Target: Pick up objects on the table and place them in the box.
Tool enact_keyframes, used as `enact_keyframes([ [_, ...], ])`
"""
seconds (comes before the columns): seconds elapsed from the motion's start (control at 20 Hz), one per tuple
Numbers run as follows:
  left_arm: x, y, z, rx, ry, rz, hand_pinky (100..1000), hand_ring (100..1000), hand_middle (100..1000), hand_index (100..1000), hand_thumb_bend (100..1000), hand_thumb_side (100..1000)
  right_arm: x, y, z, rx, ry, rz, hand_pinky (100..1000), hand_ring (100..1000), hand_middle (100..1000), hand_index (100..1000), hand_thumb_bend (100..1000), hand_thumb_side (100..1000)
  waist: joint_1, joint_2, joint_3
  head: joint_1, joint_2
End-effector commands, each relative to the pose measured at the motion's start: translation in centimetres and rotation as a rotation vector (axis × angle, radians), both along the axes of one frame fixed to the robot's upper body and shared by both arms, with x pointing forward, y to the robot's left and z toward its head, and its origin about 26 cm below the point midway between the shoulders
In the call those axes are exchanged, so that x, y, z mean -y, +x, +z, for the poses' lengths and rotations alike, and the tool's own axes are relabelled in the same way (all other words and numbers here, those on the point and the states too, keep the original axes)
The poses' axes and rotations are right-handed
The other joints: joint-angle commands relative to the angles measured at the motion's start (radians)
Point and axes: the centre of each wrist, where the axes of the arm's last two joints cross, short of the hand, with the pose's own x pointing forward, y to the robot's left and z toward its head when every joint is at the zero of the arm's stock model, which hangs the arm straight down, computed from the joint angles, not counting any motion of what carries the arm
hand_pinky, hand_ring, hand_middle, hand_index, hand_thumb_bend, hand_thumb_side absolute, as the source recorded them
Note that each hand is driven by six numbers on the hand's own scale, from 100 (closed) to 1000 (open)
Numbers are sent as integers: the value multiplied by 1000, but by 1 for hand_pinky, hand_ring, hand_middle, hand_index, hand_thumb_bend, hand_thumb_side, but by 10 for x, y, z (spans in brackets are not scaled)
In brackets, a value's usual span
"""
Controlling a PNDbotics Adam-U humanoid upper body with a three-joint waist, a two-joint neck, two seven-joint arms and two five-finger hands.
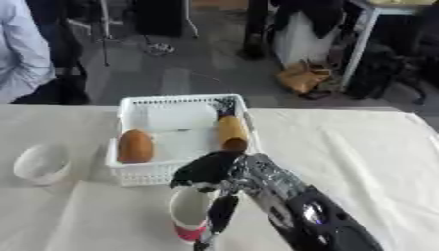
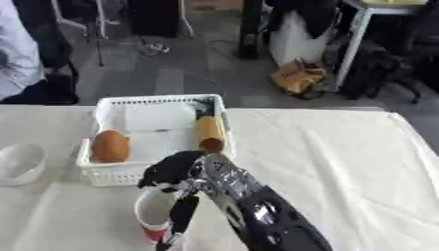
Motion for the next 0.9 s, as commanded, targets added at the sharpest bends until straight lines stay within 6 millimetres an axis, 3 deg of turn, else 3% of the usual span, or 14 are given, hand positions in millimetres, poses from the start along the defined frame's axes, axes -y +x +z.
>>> enact_keyframes([
  [0.05, 2, -2, 7, 22, 8, -13, 916, 842, 835, 843, 226, 1000, -3, 1, 10, -11, -158, 77, 759, 932, 954, 1000, 766, 699, 3, -14, 2, -3, -13],
  [0.45, 3, -2, 7, 20, 8, -24, 915, 837, 826, 834, 218, 1000, -4, 7, 4, 5, -188, 53, 762, 918, 955, 1000, 750, 695, 2, -9, 11, -10, -19],
  [0.65, 4, -2, 7, 17, 7, -29, 916, 837, 824, 832, 204, 1000, 6, 12, -2, 4, -198, 41, 756, 912, 952, 1000, 736, 695, 2, -7, 14, -12, -20],
  [0.85, 4, -2, 7, 15, 8, -34, 917, 837, 823, 829, 202, 1000, 13, 13, -4, 8, -192, 40, 731, 894, 945, 1000, 696, 672, 1, -4, 15, -15, -21],
  [0.9, 4, -1, 7, 15, 7, -34, 918, 837, 822, 827, 201, 1000, 14, 14, -4, 7, -191, 37, 700, 875, 938, 1000, 628, 623, 1, -4, 16, -15, -21],
])
